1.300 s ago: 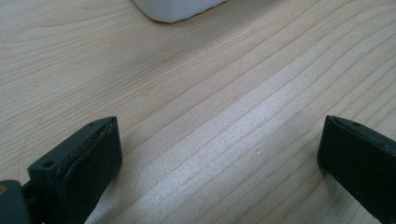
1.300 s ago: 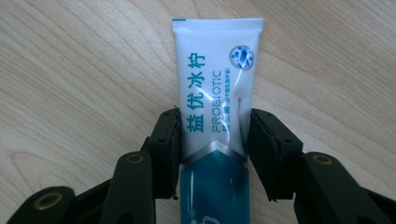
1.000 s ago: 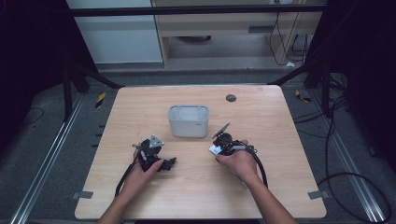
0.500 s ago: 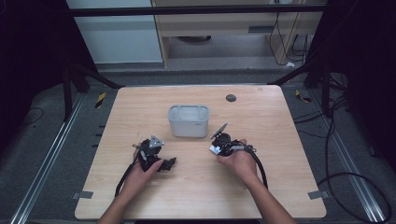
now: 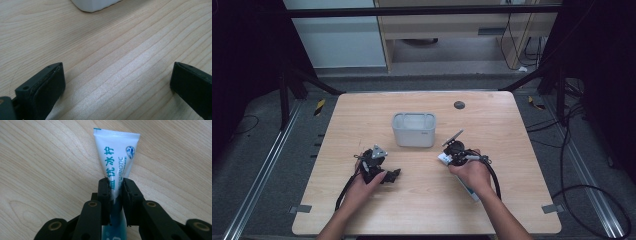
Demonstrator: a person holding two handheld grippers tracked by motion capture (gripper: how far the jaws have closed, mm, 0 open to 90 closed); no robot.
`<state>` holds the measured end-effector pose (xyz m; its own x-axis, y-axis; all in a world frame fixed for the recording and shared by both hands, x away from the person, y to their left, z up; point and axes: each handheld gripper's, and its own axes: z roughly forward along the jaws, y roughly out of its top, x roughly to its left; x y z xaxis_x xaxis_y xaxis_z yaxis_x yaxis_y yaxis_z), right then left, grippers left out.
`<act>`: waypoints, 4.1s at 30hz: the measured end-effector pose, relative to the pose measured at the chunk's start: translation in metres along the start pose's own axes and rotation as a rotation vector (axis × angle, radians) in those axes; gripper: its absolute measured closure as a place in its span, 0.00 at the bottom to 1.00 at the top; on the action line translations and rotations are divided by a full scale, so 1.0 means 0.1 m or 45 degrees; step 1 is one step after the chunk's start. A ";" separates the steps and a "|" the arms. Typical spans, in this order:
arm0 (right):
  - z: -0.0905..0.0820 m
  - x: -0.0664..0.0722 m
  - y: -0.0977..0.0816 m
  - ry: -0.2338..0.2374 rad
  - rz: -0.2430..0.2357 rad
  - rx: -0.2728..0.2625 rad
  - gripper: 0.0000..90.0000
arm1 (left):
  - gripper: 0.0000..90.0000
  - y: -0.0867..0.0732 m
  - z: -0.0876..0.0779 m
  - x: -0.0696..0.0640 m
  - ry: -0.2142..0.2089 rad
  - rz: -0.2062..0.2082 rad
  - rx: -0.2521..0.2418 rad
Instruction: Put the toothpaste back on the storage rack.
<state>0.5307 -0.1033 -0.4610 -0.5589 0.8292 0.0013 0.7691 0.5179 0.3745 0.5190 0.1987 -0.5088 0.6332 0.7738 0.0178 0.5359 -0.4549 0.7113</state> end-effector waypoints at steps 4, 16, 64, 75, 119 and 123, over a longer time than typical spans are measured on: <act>-0.01 -0.03 -0.01 0.002 0.009 -0.021 0.88 | 0.00 0.00 0.00 0.00 0.000 0.000 0.000; -0.23 -0.12 0.07 0.024 0.022 -0.112 0.89 | 0.00 0.00 0.00 0.00 0.000 0.001 0.000; -1.33 -0.22 0.72 -0.076 0.136 -0.869 0.89 | 0.00 0.00 0.00 0.00 0.001 0.001 -0.003; -1.46 -0.18 0.93 -0.113 0.159 -0.980 0.89 | 0.00 0.00 0.00 0.00 0.001 0.001 -0.003; -1.44 0.18 1.57 -0.122 0.108 -1.166 0.89 | 0.00 0.00 0.00 0.00 0.001 -0.004 -0.005; -1.41 0.22 1.59 -0.125 0.109 -1.171 0.89 | 0.00 0.00 0.00 0.00 0.001 -0.003 -0.004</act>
<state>0.5970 -0.0324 -0.2708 -0.4506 0.8927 0.0001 0.2348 0.1184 0.9648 0.5190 0.1985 -0.5088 0.6311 0.7755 0.0167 0.5359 -0.4515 0.7134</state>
